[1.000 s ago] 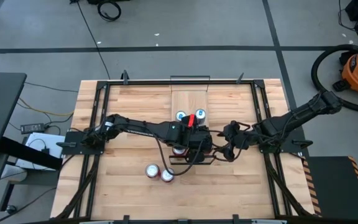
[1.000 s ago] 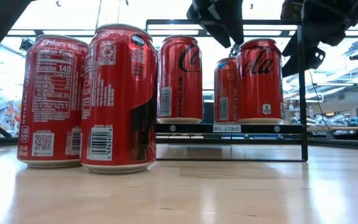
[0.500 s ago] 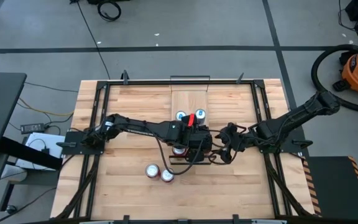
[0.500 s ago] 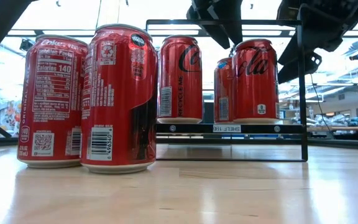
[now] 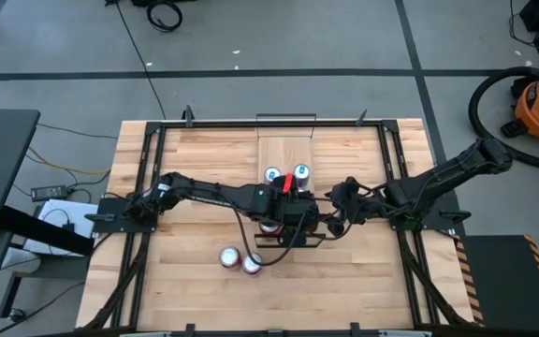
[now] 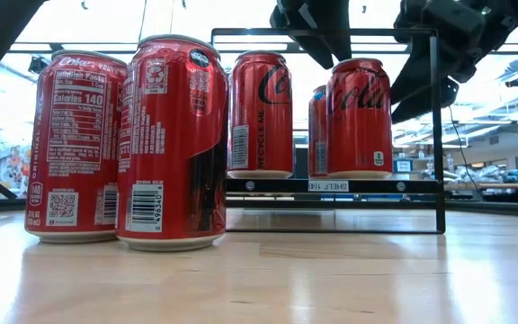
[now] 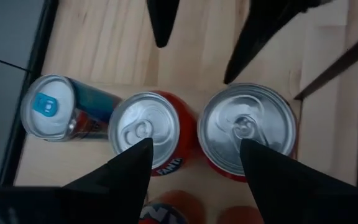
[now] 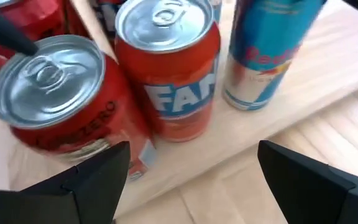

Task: Place canned beverage on shelf
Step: Adjust the red black soda can on the shelf

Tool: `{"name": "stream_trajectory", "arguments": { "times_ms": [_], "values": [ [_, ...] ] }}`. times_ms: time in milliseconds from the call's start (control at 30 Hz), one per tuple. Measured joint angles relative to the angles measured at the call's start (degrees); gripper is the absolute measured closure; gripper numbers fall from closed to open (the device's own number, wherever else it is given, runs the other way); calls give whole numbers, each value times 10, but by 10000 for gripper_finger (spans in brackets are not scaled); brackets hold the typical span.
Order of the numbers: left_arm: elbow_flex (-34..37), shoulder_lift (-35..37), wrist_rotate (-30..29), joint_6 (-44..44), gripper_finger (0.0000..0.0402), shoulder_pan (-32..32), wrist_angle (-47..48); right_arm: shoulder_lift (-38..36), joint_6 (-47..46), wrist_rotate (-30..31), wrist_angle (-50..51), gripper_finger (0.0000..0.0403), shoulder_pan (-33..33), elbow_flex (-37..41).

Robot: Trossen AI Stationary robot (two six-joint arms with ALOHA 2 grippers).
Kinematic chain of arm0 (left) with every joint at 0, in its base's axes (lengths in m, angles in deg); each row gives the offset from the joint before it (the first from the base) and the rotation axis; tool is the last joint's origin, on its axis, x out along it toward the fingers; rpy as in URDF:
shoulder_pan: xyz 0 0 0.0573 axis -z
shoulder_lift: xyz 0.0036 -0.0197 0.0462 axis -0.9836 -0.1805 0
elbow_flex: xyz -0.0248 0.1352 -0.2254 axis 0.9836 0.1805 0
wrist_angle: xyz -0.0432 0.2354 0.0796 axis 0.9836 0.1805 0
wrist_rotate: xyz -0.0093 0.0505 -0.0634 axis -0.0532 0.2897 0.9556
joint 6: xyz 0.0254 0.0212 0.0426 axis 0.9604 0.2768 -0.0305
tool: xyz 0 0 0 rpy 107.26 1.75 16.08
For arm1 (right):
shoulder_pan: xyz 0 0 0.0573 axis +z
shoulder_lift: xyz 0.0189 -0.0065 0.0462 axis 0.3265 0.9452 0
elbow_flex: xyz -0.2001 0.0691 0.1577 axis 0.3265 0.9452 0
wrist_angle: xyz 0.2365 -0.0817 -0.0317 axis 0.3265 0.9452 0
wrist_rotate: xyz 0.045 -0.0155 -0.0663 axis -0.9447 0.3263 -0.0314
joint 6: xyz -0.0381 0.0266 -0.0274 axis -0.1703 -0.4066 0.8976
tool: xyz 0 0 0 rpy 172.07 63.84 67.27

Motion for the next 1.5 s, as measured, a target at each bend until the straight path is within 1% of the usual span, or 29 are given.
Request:
{"name": "stream_trajectory", "arguments": {
  "times_ms": [133,200,567,767,933,1033,1133,1167,1233,1367,1433,1500],
  "values": [
    [0,0,6,24,148,1,18,-7,8,-74,-5,39,2,0],
    [0,1,6,33,148,1,28,-8,11,-90,-6,39,9,0],
    [0,1,8,48,148,-13,31,-8,38,-91,-74,39,17,0],
    [0,1,13,45,148,-5,31,-8,39,-59,-59,39,6,0],
    [0,1,41,26,148,0,17,-8,21,-24,-33,39,-12,0],
    [0,1,36,10,148,2,17,-9,21,-38,-22,39,-18,0],
    [0,3,38,0,148,-2,20,-9,23,-66,-15,39,-18,0],
    [-2,4,45,0,148,-4,20,-9,24,-76,-13,39,-18,0],
    [-15,4,85,4,148,-13,25,-10,28,-91,-8,39,-18,0],
    [-29,6,203,13,148,-39,27,-26,18,-106,15,39,-18,0],
    [-34,6,259,-6,148,-55,35,-42,6,-124,25,39,-19,-2],
    [-35,7,300,-34,148,-66,37,-51,-3,-145,54,39,-18,-21]
  ]
}}
